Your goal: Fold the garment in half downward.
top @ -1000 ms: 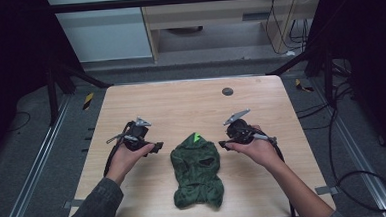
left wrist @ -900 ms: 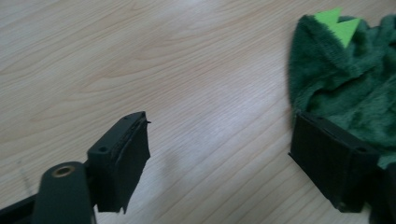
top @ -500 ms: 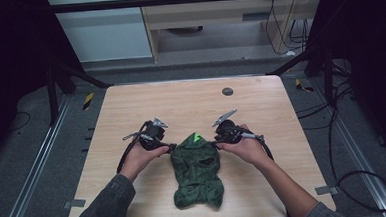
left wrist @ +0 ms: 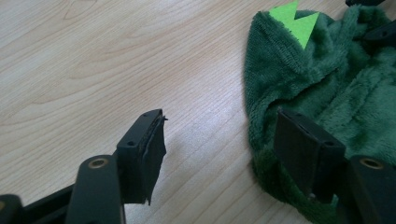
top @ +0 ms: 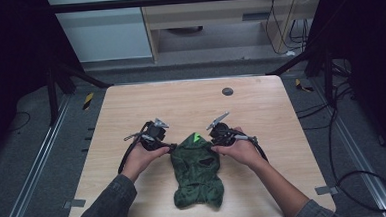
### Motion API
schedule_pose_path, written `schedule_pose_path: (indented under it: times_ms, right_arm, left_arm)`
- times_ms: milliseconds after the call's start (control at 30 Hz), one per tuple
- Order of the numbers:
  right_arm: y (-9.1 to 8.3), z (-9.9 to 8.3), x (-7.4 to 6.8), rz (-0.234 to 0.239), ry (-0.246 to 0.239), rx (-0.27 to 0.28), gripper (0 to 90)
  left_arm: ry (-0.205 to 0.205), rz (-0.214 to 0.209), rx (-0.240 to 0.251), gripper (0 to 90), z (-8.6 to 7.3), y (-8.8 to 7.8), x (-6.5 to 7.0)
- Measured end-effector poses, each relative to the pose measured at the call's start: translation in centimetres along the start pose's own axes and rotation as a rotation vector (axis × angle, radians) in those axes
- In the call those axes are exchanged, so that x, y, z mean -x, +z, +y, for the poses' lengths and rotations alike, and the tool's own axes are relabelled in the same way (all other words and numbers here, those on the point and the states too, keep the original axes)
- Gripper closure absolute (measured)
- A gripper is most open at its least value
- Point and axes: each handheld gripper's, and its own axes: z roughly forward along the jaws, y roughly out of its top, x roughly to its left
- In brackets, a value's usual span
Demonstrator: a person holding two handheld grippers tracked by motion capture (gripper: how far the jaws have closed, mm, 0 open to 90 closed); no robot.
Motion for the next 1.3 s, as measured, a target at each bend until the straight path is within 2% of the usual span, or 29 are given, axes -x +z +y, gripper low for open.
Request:
schedule_pose_path:
  times_ms: [133, 333, 700, 1033, 1300]
  right_arm:
    - [0.2, 0.0, -0.2, 0.001, -0.016, -0.011, 61.5]
    - [0.2, 0.0, -0.3, 0.016, -0.029, -0.014, 68.9]
    - [0.2, 0.0, -0.3, 0.017, -0.031, -0.012, 69.8]
    - [0.2, 0.0, -0.3, 0.02, -0.032, -0.009, 71.8]
    - [0.2, 0.0, -0.4, 0.027, -0.033, -0.013, 75.0]
  left_arm:
    - [-0.01, -0.007, -0.001, 36.7, -0.1, 0.0, 0.0]
    - [0.0, -0.024, -0.01, 41.6, -0.1, 0.3, 0.2]
    - [-0.014, -0.071, -0.025, 44.7, -0.3, 1.4, 0.4]
    - [0.006, -0.074, -0.053, 47.6, -0.3, 2.0, 0.8]
    - [0.007, -0.101, -0.055, 58.7, -0.2, 2.2, 1.0]
